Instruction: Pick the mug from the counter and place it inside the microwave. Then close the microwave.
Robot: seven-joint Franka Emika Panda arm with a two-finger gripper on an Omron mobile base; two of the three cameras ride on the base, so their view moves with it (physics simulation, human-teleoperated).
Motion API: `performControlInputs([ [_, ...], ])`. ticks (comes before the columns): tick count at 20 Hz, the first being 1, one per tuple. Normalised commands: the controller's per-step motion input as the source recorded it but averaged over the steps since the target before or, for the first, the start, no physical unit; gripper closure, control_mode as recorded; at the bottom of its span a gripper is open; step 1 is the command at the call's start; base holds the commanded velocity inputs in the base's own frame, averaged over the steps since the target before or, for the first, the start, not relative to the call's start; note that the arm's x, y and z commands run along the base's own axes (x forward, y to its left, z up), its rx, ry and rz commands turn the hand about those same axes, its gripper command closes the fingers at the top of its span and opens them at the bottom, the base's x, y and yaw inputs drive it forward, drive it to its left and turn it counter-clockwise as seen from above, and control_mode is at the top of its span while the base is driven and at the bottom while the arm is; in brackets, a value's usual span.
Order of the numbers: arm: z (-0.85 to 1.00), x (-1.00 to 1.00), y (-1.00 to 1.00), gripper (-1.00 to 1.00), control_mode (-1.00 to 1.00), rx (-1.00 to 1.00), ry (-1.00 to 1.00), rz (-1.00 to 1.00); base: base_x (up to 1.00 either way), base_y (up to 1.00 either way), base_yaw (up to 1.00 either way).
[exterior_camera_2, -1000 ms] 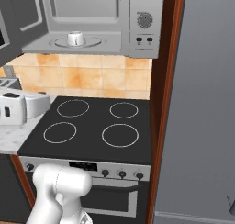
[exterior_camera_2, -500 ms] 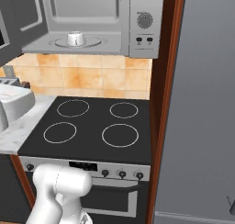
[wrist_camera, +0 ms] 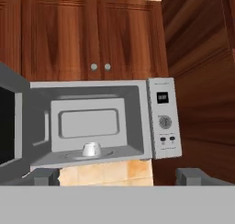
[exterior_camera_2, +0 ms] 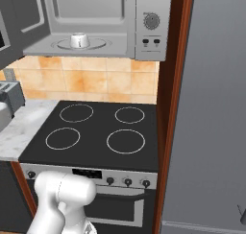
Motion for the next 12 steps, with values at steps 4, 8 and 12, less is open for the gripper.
performControlInputs([
  [4,0.00,-0.38,0.15,-1.00,-1.00,0.00,-0.16,0.01,0.00,0.00,0.00],
  [8,0.00,-0.43,0.17,-1.00,-1.00,0.00,-0.11,0.02,0.00,0.00,0.00],
  [12,0.00,-0.39,0.19,-1.00,-1.00,0.00,-0.08,0.03,0.00,0.00,0.00],
])
